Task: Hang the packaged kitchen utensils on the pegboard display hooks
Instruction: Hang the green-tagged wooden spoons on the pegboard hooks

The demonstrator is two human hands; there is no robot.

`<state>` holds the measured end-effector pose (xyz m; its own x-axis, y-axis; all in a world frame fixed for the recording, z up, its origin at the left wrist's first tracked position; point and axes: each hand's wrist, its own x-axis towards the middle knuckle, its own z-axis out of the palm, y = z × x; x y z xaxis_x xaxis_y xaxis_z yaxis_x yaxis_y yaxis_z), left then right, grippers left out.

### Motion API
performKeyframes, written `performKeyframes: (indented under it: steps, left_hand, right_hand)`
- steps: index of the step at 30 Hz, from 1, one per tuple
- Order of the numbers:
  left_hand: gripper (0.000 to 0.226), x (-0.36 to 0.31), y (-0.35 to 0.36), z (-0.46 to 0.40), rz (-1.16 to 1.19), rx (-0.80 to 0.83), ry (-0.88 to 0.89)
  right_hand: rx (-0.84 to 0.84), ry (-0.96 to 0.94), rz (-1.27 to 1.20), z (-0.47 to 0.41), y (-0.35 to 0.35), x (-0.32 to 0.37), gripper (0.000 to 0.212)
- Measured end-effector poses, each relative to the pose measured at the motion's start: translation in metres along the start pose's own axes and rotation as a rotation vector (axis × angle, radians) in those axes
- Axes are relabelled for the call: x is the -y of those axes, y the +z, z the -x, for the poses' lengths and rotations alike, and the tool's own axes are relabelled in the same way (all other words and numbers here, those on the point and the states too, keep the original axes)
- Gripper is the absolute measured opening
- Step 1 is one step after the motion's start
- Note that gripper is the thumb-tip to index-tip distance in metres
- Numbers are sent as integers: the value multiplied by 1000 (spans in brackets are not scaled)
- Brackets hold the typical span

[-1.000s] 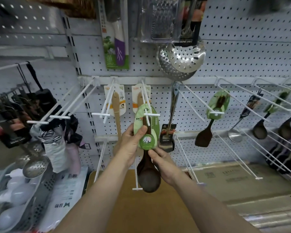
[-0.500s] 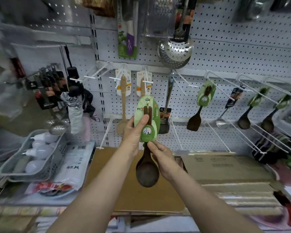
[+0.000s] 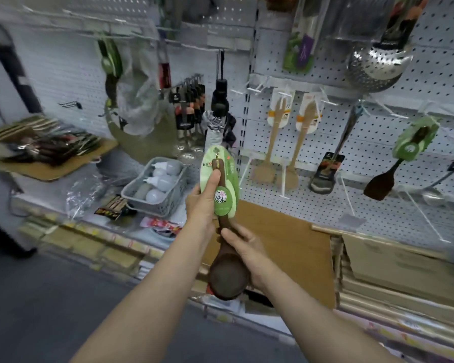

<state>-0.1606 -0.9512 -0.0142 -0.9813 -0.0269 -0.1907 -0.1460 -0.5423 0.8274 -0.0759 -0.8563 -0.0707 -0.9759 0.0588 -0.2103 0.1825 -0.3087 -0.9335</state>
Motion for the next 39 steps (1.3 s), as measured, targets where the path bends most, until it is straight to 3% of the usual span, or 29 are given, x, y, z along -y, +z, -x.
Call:
performKeyframes:
  steps: [3, 9, 14, 17, 21, 29, 34, 39]
  left_hand:
    - [37, -24, -39, -11, 4, -45, 18]
    - [54, -90, -140, -39, 2, -62, 10]
    - [27, -162, -250, -72, -113, -52, -32]
    - [22, -197, -318, -93, -175, -89, -24]
    - [35, -230, -384, -123, -187, -147, -19]
    - [30, -275, -446, -198, -132, -202, -34]
    - [35, -288, -460, -271, -139, -221, -87]
    - [35, -311, -470, -366, -134, -245, -164]
  right_hand:
    - [52, 27, 15, -6, 43, -8, 50]
    - [145, 73, 12, -40, 148, -33, 25]
    - [208, 140, -8, -76, 268, -71, 17]
    - [249, 136, 8, -96, 337, -98, 28]
    - [275, 161, -9, -115, 407, -126, 36]
    - [267, 234, 11, -179, 482, -134, 23]
    - [210, 271, 2, -250, 512, -145, 33]
    - [194, 255, 3, -345, 542, -142, 31]
